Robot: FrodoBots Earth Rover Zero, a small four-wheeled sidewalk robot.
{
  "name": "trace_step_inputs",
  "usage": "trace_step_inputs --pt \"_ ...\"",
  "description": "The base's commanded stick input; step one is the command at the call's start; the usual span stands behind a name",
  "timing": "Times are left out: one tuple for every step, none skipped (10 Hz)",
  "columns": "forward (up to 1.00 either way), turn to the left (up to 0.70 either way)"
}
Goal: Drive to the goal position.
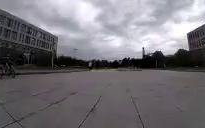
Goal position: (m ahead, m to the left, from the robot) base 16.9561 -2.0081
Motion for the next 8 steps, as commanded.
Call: trace_step_inputs --pt "0.70 0.00" --pt "0.70 0.00" --pt "0.70 0.00" --pt "0.70 0.00" --pt "0.70 0.00" --pt "0.70 0.00" --pt "0.70 0.00" --pt "0.70 0.00"
